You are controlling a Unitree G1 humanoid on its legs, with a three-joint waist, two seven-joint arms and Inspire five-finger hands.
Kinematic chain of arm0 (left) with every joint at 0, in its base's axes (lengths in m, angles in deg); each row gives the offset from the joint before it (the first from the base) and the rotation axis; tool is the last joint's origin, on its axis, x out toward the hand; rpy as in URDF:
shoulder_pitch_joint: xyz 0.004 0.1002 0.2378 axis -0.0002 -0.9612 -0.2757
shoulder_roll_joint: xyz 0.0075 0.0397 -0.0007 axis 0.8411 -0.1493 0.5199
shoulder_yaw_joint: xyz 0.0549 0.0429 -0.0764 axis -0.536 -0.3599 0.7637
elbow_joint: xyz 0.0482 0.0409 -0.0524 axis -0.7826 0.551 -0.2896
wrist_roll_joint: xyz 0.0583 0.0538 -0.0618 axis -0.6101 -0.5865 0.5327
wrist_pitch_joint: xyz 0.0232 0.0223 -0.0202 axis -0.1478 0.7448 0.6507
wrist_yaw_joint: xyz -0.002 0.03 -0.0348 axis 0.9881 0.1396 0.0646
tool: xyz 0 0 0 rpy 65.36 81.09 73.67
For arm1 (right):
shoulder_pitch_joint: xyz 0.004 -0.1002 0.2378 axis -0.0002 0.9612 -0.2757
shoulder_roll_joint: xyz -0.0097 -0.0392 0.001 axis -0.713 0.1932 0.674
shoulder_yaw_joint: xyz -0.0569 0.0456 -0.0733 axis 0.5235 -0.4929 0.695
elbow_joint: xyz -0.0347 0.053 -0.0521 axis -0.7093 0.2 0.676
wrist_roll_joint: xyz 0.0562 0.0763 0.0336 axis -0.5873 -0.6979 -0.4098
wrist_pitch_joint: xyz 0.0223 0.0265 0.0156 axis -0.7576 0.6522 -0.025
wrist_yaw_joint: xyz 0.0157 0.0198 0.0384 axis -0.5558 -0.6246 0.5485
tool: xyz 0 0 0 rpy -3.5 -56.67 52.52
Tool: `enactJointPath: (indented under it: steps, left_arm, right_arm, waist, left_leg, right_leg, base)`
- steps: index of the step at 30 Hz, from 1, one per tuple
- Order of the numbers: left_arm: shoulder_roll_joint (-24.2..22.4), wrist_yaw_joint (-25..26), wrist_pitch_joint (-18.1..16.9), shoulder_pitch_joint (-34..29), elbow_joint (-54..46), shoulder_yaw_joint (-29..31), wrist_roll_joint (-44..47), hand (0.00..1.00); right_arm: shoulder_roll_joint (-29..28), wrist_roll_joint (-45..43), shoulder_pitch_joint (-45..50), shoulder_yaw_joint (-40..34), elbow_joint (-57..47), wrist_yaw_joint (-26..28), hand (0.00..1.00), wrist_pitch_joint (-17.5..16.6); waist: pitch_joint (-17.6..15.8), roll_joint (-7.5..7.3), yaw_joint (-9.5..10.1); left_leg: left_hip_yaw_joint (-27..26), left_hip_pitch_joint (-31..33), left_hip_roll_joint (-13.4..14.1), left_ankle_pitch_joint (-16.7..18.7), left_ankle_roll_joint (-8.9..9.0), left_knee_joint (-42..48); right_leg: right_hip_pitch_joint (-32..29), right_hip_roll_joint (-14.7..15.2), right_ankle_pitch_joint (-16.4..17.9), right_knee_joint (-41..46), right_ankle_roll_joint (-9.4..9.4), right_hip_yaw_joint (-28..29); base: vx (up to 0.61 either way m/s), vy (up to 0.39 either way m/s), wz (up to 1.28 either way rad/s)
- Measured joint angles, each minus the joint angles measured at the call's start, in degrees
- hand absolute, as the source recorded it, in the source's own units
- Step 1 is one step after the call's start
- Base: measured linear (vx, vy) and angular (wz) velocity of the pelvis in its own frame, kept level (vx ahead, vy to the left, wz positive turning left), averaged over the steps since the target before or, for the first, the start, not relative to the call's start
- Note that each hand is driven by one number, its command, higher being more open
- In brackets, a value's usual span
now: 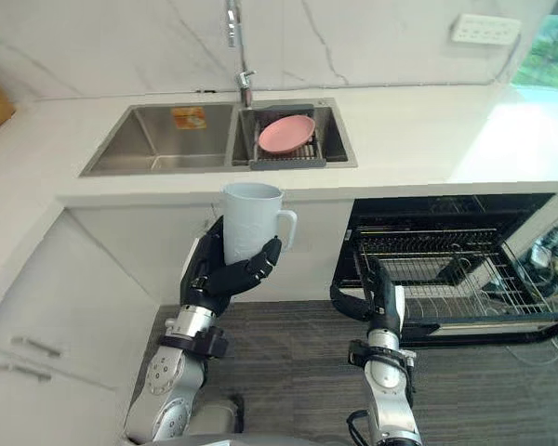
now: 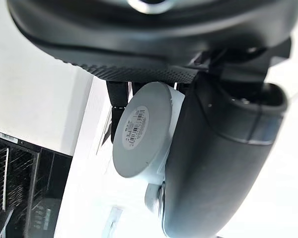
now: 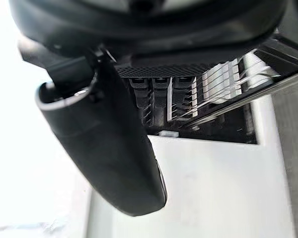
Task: Walk over to the sink, pick up the cup, carry it to the dishwasher, place the cup inside the dishwasher, then close the dishwasher door
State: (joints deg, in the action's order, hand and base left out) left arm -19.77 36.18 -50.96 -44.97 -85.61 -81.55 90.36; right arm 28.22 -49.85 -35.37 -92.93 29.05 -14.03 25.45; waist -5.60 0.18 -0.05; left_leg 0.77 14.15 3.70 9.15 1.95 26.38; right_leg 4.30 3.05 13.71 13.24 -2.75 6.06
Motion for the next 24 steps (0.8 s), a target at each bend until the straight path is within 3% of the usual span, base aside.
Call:
enactJointPath:
  steps: [3, 4, 6, 8, 10, 11, 12, 13, 15, 17, 18, 20, 21, 24]
  left_arm:
    - [0.65, 0.31, 0.24, -0.19, 0.01, -0.03, 0.00, 0.30]
    - [1.19, 0.32, 0.23, -0.22, 0.01, -0.02, 0.01, 0.30]
    - [2.30, 0.30, 0.26, -0.27, 0.01, -0.07, -0.02, 0.30]
    - [2.22, 0.28, 0.00, -0.70, -0.34, 0.63, -0.02, 0.30]
    - [2.25, 0.26, -0.12, -0.93, -0.65, 1.78, -0.01, 0.30]
    - [2.28, 0.26, -0.09, -0.95, -0.59, 2.30, -0.01, 0.30]
    - [2.33, 0.26, -0.06, -1.00, -0.57, 2.43, -0.01, 0.30]
    - [1.92, 0.21, -0.04, -0.99, 0.19, 2.42, -0.03, 0.30]
    - [1.25, 0.10, 0.08, -1.23, 1.62, 2.14, -0.41, 0.30]
    - [1.21, 0.10, 0.10, -1.16, 1.69, 2.37, -0.93, 0.30]
    - [0.98, 0.11, 0.11, -0.97, 1.69, 2.42, -1.02, 0.30]
    - [0.53, 0.10, 0.10, -0.87, 1.74, 2.38, -1.06, 0.30]
    - [0.14, 0.14, 0.03, -0.31, 1.76, 2.40, -1.09, 0.30]
    - [-0.02, 0.23, 0.03, 1.23, 1.76, 2.50, -1.87, 0.30]
  right_arm:
    - [-0.54, 0.06, -0.72, 0.75, -0.34, 0.23, 0.90, 0.01]
    - [-0.67, 0.13, -1.53, 1.67, -0.33, 0.37, 0.90, 0.09]
    - [-1.28, 0.36, -2.48, 2.71, -0.37, 1.19, 0.90, 0.09]
    - [-1.75, 0.77, -3.41, 4.02, -0.38, 2.08, 0.90, 0.08]
    - [-1.76, 0.93, -4.71, 5.33, -0.54, 2.40, 0.90, 0.07]
    - [-1.66, 0.99, -5.35, 5.95, -0.61, 2.44, 0.90, 0.07]
    - [-1.57, 0.99, -5.39, 6.25, -0.79, 2.44, 0.90, 0.07]
    - [-1.06, 1.13, -5.28, 6.58, -1.27, 2.44, 0.90, 0.08]
    - [-0.14, 1.12, -4.62, 6.56, -2.32, 2.60, 0.90, 0.10]
    - [0.01, 1.09, -3.72, 6.53, -4.32, 2.86, 0.90, 0.09]
    - [1.11, 0.59, -2.80, 6.55, -6.76, 3.00, 0.90, 0.04]
    - [1.79, 0.51, -2.54, 6.44, -7.98, 3.00, 0.90, -0.22]
    - [2.32, 0.00, -2.50, 5.96, -9.47, 2.75, 0.90, -0.93]
    - [2.56, -0.25, -2.50, 6.14, -10.58, 3.14, 0.90, -1.51]
  waist:
    - [-0.04, -0.51, 0.54]
    - [-0.27, -0.80, 0.64]
    - [-0.59, -1.16, 0.06]
    - [-0.49, -1.14, 0.31]
    - [-0.43, -1.15, 0.09]
    - [-0.43, -1.20, -0.19]
    - [-0.30, -1.46, -0.55]
    - [-0.37, -0.90, -1.56]
    - [0.02, 0.79, -1.50]
    - [-0.23, 1.21, -1.56]
    - [-0.60, 1.70, -1.42]
    - [-0.63, 1.70, -0.74]
    - [-0.59, 1.80, -0.67]
    - [-0.66, 1.69, -0.41]
  left_leg:
    - [-6.66, -1.45, -0.01, 4.08, -2.30, 1.84]
    - [-9.64, -3.71, -0.12, 4.91, -3.07, 1.13]
    - [-13.03, -7.98, -0.51, 5.39, -3.86, -1.55]
    - [-18.05, -12.61, 0.18, 5.61, -4.00, -5.65]
    - [-21.63, -13.88, 1.44, 6.35, -3.66, -7.21]
    - [-23.29, -14.09, 2.34, 6.57, -2.60, -7.00]
    - [-23.85, -14.15, 2.53, 6.91, -1.84, -6.60]
    - [-23.71, -14.27, 3.46, 8.54, -0.50, -4.44]
    - [-22.23, -14.87, 6.93, 9.19, 0.30, -1.44]
    - [-20.52, -12.83, 9.75, 9.04, 0.18, 6.33]
    - [-17.32, -8.60, 13.01, 5.23, -0.10, 19.34]
    - [-15.23, -6.88, 13.27, 5.48, 0.72, 23.98]
    - [-13.04, -4.25, 12.01, 6.98, 1.49, 24.47]
    - [-9.34, -1.39, 8.74, 8.26, 1.78, 16.00]
  right_leg:
    - [-4.75, 1.62, 1.12, 8.26, -1.87, 3.12]
    - [-7.71, 2.87, 1.19, 14.14, -3.95, 1.96]
    - [-10.23, 5.58, 0.66, 20.74, -4.94, -3.11]
    - [-13.42, 8.95, 2.31, 23.40, -2.06, -14.56]
    - [-15.97, 10.10, 2.97, 20.96, -0.33, -23.87]
    - [-16.66, 9.71, 2.43, 17.00, 1.07, -28.85]
    - [-16.50, 9.06, 1.19, 13.73, 1.94, -30.05]
    - [-15.09, 6.82, -4.50, 10.65, 2.50, -29.54]
    - [-12.41, 2.79, -4.90, 6.57, 3.19, -28.14]
    - [-9.46, -0.01, -5.34, 3.31, 3.81, -27.76]
    - [-5.53, -2.21, -5.46, 0.18, 4.27, -26.62]
    - [-3.63, -2.29, -5.47, -1.00, 4.28, -24.90]
    - [-2.12, -1.81, -5.56, -2.25, 4.13, -23.52]
    - [-1.25, -0.39, -5.67, -2.50, 3.90, -21.03]
  base:
    - [0.23, 0.298, -1.04]
    - [0.14, 0.218, -1.03]
    - [0.13, 0.177, -0.97]
    - [0.09, 0.086, -1.05]
    - [0.10, -0.021, -1.10]
    - [0.13, -0.073, -0.91]
    - [0.17, -0.092, -0.51]
    - [0.20, -0.089, -0.26]
    - [0.27, -0.114, -0.54]
    - [0.30, -0.136, -0.51]
    - [0.26, -0.093, -0.39]
    - [0.27, -0.024, -0.52]
    - [0.27, 0.041, -0.56]
    - [0.21, 0.126, -0.51]
